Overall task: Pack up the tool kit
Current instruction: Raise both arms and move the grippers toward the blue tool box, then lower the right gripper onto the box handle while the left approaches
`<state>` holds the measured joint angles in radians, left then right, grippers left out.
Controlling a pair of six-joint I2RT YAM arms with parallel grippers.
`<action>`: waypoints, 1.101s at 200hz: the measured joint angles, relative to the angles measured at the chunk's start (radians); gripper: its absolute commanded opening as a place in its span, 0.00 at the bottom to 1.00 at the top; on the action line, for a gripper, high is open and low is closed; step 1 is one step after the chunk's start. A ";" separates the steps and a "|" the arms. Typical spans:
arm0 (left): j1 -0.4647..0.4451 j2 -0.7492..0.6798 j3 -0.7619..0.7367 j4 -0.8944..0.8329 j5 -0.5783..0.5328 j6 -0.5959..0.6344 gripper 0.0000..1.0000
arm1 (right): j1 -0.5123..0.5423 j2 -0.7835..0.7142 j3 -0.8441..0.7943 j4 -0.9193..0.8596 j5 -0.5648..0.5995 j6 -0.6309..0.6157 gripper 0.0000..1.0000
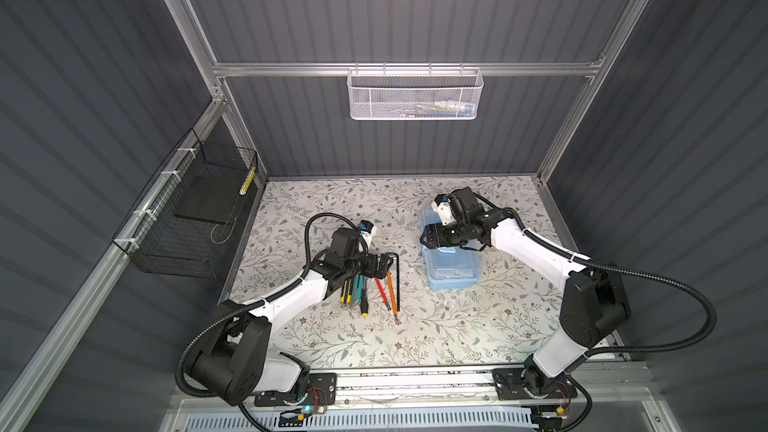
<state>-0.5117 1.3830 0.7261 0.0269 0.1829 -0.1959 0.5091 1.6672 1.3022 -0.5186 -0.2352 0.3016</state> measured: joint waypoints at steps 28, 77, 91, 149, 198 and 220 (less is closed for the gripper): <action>-0.001 0.016 0.000 0.006 -0.003 0.000 1.00 | -0.003 0.000 -0.017 0.047 -0.053 0.013 0.81; -0.027 0.074 0.000 0.027 -0.018 0.000 1.00 | -0.094 -0.076 -0.185 0.278 -0.299 0.120 0.76; -0.045 0.096 0.000 0.042 -0.020 -0.001 1.00 | -0.138 -0.093 -0.243 0.377 -0.396 0.188 0.75; -0.166 0.219 0.057 0.129 -0.026 -0.036 1.00 | -0.182 -0.088 -0.325 0.676 -0.634 0.409 0.74; -0.208 0.279 0.108 0.155 -0.053 -0.047 1.00 | -0.146 -0.090 -0.168 0.353 -0.406 0.233 0.78; -0.208 0.280 0.109 0.155 -0.065 -0.049 1.00 | -0.113 -0.093 -0.076 0.209 -0.277 0.140 0.79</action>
<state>-0.7197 1.6630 0.8352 0.1818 0.1181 -0.2451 0.3962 1.5745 1.2263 -0.3099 -0.5121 0.4419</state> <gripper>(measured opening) 0.996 0.785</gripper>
